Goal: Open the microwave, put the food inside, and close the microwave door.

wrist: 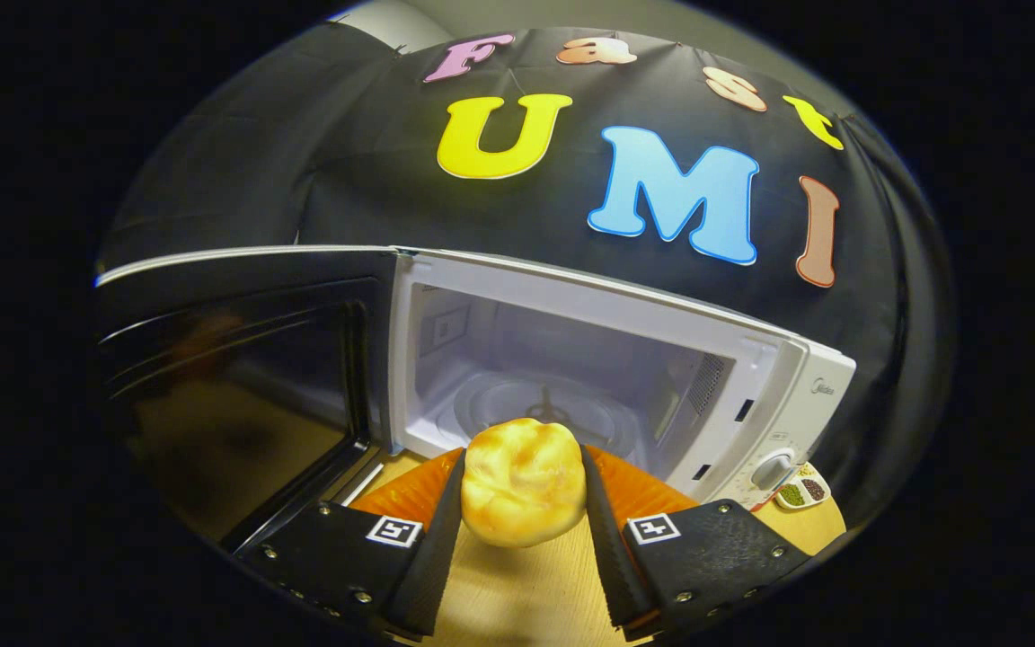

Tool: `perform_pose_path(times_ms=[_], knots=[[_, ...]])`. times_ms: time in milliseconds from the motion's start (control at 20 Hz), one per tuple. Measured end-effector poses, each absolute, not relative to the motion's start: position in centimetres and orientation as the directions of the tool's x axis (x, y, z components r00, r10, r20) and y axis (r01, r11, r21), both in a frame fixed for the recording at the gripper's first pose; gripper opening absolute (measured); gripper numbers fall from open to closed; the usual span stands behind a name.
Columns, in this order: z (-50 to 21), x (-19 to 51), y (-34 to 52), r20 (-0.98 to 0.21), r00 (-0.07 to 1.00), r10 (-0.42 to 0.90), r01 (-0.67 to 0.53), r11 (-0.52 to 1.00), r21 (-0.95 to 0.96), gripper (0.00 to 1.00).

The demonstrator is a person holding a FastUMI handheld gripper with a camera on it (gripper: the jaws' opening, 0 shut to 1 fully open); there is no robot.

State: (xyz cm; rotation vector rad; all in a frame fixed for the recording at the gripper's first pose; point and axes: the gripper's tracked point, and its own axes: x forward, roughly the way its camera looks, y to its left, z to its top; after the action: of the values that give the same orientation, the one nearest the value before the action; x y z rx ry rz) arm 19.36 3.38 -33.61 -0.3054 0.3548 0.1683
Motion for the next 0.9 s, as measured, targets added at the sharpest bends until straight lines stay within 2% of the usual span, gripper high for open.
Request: perform_pose_path(times_ms=[550, 850, 900], knots=[[-37.2, 28.6, 2.9, -0.34, 0.939, -0.056, -0.121, 0.869, -0.479, 0.69], [-39.9, 30.5, 4.2, -0.358, 0.93, -0.087, -0.128, 0.835, -0.536, 0.68], [-39.8, 30.6, 4.1, -0.339, 0.935, -0.101, -0.113, 0.823, -0.557, 0.71]])
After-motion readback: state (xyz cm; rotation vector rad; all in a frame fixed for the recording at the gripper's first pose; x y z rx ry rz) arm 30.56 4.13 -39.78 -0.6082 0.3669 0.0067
